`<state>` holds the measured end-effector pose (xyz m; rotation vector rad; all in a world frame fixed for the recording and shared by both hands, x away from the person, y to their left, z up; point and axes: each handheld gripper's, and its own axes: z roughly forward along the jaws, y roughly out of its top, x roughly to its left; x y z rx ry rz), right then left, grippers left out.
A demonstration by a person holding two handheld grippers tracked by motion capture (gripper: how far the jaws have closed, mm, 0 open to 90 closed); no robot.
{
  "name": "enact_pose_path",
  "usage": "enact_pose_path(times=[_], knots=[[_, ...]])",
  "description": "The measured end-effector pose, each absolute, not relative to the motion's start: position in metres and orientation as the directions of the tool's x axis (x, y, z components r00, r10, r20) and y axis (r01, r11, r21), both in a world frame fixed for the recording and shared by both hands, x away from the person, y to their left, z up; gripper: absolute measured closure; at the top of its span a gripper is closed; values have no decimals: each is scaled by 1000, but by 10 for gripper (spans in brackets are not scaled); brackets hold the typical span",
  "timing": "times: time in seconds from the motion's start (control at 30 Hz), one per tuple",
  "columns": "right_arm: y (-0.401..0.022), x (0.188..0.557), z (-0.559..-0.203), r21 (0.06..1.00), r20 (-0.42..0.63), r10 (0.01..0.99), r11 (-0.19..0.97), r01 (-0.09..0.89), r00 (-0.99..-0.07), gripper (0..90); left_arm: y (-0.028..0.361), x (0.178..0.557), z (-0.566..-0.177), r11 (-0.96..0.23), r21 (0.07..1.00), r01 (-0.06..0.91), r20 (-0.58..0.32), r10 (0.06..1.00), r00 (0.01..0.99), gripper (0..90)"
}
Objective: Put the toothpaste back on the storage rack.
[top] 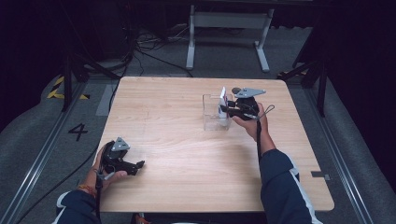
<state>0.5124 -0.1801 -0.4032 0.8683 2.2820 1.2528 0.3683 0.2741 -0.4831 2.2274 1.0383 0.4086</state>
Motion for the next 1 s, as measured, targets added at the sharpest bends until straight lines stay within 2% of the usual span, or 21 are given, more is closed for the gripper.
enact_pose_path(times=[0.37, 1.0], knots=[[-176, 510, -408, 827, -57, 673, 446, 343, -737, 644, 274, 368, -483, -484, 664, 570, 10, 768, 640, 7], [-182, 505, -399, 871, -15, 707, 356, 338, -707, 529, 274, 368, -483, -476, 661, 581, -1, 773, 634, 7]])
